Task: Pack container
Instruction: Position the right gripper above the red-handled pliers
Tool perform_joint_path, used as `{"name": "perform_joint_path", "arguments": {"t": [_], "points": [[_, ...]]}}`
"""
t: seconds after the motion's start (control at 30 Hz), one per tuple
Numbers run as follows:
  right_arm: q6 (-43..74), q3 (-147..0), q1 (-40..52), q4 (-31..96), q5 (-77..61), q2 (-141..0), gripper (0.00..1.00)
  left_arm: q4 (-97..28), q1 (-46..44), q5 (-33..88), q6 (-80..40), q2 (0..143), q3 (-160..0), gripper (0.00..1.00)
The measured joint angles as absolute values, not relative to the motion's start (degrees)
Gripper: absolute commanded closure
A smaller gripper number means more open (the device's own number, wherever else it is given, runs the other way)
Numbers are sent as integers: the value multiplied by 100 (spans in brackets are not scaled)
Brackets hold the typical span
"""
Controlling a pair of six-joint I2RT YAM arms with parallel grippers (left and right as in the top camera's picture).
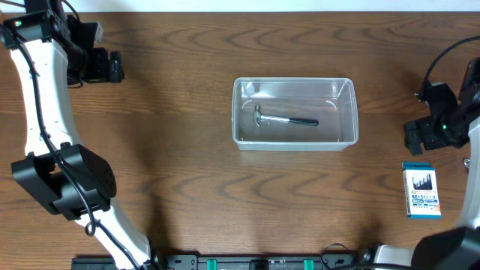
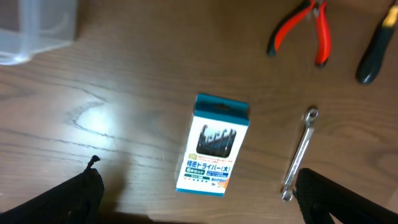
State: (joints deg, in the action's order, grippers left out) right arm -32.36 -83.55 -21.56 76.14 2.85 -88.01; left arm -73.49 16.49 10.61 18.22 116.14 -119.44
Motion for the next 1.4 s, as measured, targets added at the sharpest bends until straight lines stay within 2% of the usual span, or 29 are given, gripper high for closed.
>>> {"name": "perform_joint_path", "arguments": {"t": [0.67, 1.0, 1.3, 1.4], "points": [[-3435, -8342, -2255, 7467, 696, -10001, 1, -7347, 1649, 1059, 1822, 11614, -11944, 2], [-3793, -8329, -2775, 7336, 932, -10272, 1, -7349, 1649, 1059, 1822, 11614, -11944, 2], [-3159, -8320, -3205, 6698, 843, -10272, 1, -7349, 1649, 1059, 1822, 11614, -11944, 2], [-2580, -8320, -3201, 6584, 788, -10272, 1, -7349, 1649, 1059, 1822, 11614, -11944, 2]]}}
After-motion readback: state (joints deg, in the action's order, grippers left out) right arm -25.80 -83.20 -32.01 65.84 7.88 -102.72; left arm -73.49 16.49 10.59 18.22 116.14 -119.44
